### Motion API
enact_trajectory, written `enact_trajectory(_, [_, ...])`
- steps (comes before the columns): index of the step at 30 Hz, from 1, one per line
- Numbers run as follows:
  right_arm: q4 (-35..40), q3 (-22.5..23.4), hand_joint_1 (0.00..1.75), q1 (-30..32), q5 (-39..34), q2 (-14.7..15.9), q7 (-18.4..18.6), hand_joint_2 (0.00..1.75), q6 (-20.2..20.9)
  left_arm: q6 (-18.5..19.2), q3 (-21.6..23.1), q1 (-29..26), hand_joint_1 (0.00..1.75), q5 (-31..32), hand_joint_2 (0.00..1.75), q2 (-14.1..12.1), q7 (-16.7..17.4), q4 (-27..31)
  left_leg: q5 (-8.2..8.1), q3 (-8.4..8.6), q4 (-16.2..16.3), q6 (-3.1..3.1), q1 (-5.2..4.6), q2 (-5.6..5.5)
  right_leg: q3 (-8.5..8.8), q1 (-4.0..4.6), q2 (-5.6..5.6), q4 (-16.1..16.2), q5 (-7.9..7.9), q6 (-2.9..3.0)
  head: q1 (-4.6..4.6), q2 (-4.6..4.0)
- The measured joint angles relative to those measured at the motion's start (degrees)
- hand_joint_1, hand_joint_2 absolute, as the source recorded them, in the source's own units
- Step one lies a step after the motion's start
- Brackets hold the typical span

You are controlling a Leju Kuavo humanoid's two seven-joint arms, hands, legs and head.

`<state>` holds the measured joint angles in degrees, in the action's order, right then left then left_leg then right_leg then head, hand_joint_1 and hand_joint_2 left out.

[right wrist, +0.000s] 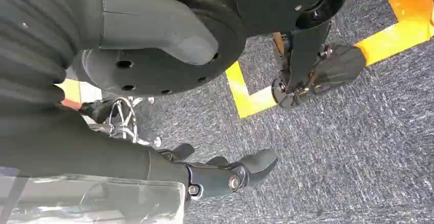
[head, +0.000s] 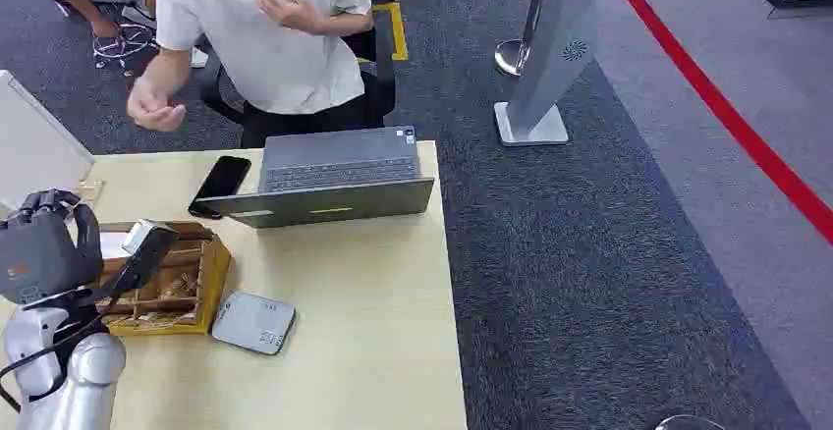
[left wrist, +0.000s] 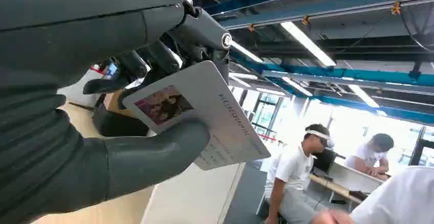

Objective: Pass the card to the sensor for recognition and then transmit it.

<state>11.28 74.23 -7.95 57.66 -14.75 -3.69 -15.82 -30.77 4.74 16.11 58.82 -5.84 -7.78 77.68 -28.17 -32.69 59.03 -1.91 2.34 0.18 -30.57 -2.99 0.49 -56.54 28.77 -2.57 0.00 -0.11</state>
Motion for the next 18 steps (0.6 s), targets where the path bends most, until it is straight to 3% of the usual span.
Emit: enact_trajectory(18, [0.0,-0.1,0.00,0.0,0.0,0.0,0.0,1.75,0.0,0.7,0.0,0.0,1.75,0.5,1.75,0.0,0.1,-0.5,0.00,0.00,0.0,0.00,0.00,0.00,0.00,0.00,0.00,0.0,0.00,0.00,0.00,0.00])
